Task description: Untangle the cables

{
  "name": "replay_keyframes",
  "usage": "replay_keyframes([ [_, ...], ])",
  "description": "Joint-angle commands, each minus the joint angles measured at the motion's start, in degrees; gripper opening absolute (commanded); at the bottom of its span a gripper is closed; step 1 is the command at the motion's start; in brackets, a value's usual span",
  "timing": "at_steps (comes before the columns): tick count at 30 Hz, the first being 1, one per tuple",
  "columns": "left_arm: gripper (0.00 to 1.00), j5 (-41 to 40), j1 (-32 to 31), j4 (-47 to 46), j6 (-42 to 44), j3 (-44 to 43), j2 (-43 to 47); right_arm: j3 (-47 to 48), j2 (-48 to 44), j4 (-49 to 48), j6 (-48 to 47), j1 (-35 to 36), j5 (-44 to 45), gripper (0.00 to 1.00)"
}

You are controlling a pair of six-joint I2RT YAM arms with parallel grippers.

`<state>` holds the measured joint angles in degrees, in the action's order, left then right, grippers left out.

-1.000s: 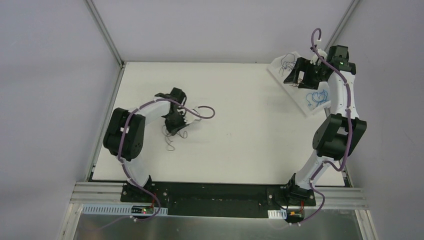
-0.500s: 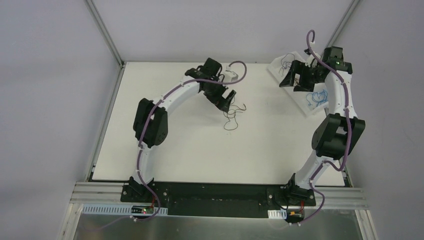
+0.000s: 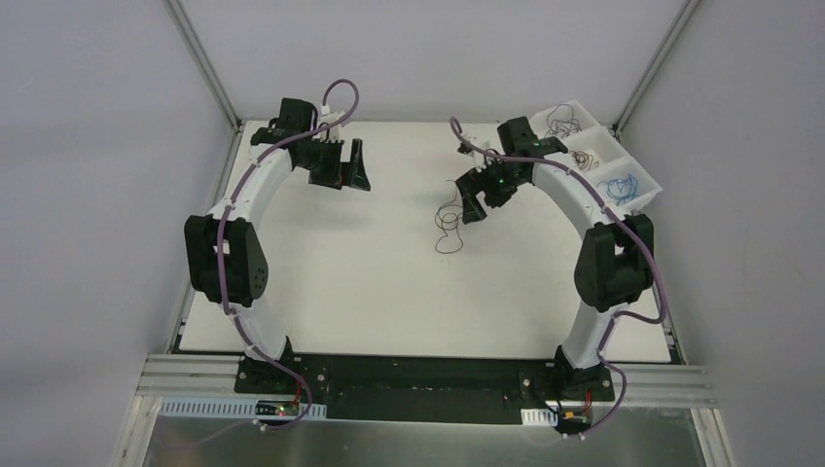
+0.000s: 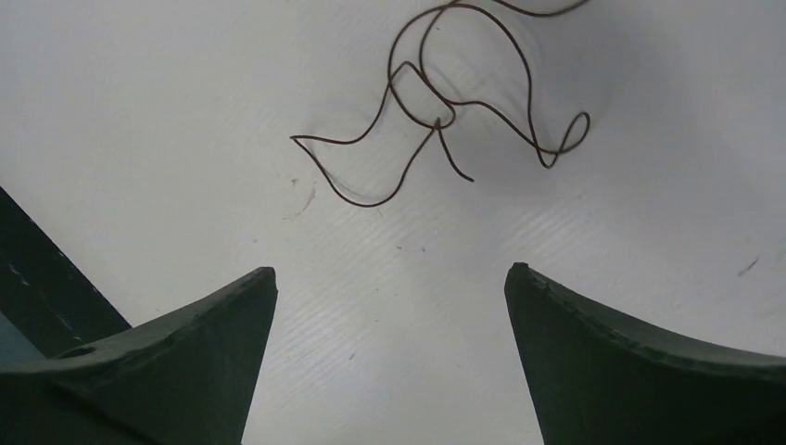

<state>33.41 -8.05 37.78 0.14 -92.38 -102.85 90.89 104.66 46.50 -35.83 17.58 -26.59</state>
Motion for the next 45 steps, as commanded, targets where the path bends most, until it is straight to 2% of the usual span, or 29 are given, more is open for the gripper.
replay_keyframes([
  [1,0.99,3.52,0.39,1.68,0.32,3.38,5.10,3.63,3.79,-1.46,-13.79,2.16,0.55,0.98],
  [5,0.99,4.67,0.41,2.20,1.33,4.52,6.36,9.21,10.56,1.81,-23.27,2.99,-1.59,0.99],
  [10,0.99,4.63,0.40,2.37,1.93,4.32,6.69,10.87,14.63,0.84,-32.87,4.50,-3.11,0.99],
  [20,0.99,4.21,0.41,3.43,3.09,3.92,5.93,10.47,20.31,-3.20,-39.57,6.93,-1.89,0.99],
  [27,0.99,4.14,0.36,3.70,3.35,3.01,4.88,13.94,24.89,-0.43,-42.29,7.54,-1.26,0.97],
  [29,0.99,4.06,0.36,3.70,3.34,2.89,4.70,16.47,26.69,2.41,-42.68,7.73,-1.23,0.86],
  [33,0.99,4.01,0.49,3.79,3.70,2.91,4.76,20.39,29.59,8.57,-42.51,8.11,-0.45,0.47],
  [38,0.99,4.04,0.83,3.79,3.89,2.99,4.85,15.60,27.57,8.85,-42.46,8.71,2.22,0.00],
  [45,0.99,4.38,1.28,3.79,4.06,3.24,5.18,10.32,17.63,5.91,-35.71,8.04,-1.20,0.00],
])
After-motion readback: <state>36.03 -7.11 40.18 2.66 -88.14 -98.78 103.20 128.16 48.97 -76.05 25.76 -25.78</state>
